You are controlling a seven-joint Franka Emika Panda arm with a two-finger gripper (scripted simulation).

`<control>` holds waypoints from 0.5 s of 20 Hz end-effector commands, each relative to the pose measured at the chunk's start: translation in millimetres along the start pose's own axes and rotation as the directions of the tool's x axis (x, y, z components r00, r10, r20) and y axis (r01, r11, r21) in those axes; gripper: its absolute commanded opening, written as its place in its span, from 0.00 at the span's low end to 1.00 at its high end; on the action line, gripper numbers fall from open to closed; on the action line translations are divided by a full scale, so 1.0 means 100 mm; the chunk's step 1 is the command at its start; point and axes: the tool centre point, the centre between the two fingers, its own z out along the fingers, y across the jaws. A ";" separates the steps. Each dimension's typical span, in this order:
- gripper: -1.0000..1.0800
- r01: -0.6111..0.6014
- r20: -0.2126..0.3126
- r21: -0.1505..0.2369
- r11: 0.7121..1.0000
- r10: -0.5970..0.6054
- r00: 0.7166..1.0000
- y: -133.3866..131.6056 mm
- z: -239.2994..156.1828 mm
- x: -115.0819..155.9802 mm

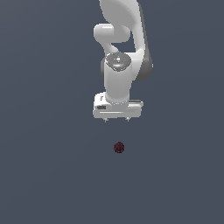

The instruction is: Pick up the object and move it to a goal position.

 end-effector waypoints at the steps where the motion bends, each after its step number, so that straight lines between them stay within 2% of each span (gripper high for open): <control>1: 0.96 0.000 0.000 0.000 1.000 0.000 1.000 0.00 0.00 0.00; 4: 0.96 0.007 -0.003 0.002 1.000 -0.007 1.000 -0.06 -0.01 0.02; 10: 0.96 0.052 -0.017 0.010 0.999 -0.051 0.999 -0.37 -0.08 0.08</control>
